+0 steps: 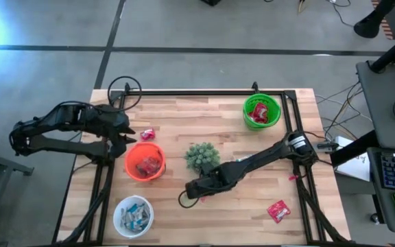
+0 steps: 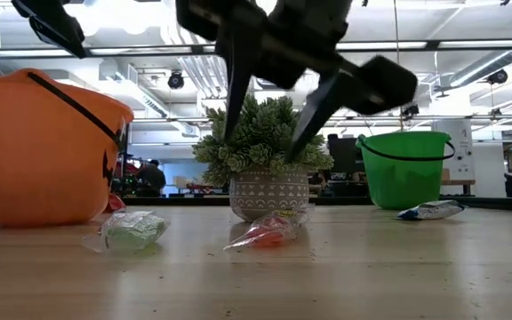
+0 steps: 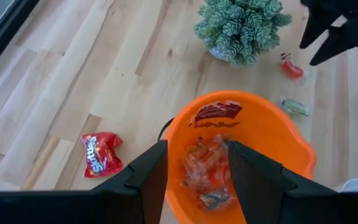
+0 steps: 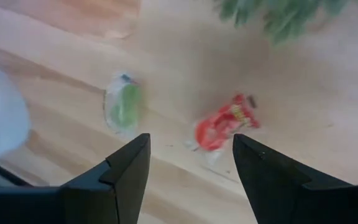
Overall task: Sort candy
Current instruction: Put the red gummy into the orange bucket
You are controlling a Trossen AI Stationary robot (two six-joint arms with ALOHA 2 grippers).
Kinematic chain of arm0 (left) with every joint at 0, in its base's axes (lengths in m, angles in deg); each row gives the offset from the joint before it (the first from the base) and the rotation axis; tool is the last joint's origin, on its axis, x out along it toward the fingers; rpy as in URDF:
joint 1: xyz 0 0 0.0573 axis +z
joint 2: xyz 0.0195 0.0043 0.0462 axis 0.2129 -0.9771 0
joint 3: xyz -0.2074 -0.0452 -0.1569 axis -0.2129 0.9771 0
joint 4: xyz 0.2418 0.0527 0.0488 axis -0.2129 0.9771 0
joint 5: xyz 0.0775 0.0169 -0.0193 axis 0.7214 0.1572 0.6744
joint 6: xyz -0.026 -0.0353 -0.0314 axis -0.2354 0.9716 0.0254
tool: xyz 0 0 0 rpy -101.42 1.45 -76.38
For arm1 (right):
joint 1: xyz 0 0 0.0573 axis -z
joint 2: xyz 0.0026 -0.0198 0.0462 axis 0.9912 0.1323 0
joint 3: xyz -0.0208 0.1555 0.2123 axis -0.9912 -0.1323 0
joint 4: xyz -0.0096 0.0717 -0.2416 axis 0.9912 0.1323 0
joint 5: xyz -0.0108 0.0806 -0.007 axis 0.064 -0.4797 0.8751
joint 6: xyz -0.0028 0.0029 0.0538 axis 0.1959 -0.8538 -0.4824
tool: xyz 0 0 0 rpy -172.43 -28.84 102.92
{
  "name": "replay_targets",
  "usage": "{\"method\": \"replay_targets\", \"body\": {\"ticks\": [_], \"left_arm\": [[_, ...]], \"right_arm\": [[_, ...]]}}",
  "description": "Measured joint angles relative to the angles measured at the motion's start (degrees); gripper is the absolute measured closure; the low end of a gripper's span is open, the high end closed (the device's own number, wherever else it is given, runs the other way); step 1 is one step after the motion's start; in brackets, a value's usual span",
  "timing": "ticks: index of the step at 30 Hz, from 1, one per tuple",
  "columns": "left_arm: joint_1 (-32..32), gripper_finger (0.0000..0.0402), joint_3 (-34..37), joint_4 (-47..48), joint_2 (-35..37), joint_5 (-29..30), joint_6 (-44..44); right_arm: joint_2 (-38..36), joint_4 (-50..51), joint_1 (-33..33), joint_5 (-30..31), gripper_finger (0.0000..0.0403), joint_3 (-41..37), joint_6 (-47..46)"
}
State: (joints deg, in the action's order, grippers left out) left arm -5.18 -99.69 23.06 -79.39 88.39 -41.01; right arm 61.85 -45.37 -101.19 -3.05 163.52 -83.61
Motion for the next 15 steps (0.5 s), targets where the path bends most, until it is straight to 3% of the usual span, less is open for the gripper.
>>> {"method": "replay_targets", "body": {"ticks": [7,15], "left_arm": [[0.00,0.0251,0.00,0.07,0.37,0.00,-0.85],[0.00,0.0251,0.00,0.11,0.33,0.00,-2.53]], "right_arm": [[0.00,-1.94,-0.81,0.11,0.0182,-4.70,-7.23],[0.00,-1.78,-0.72,0.10,0.0182,-5.49,-6.38]]}}
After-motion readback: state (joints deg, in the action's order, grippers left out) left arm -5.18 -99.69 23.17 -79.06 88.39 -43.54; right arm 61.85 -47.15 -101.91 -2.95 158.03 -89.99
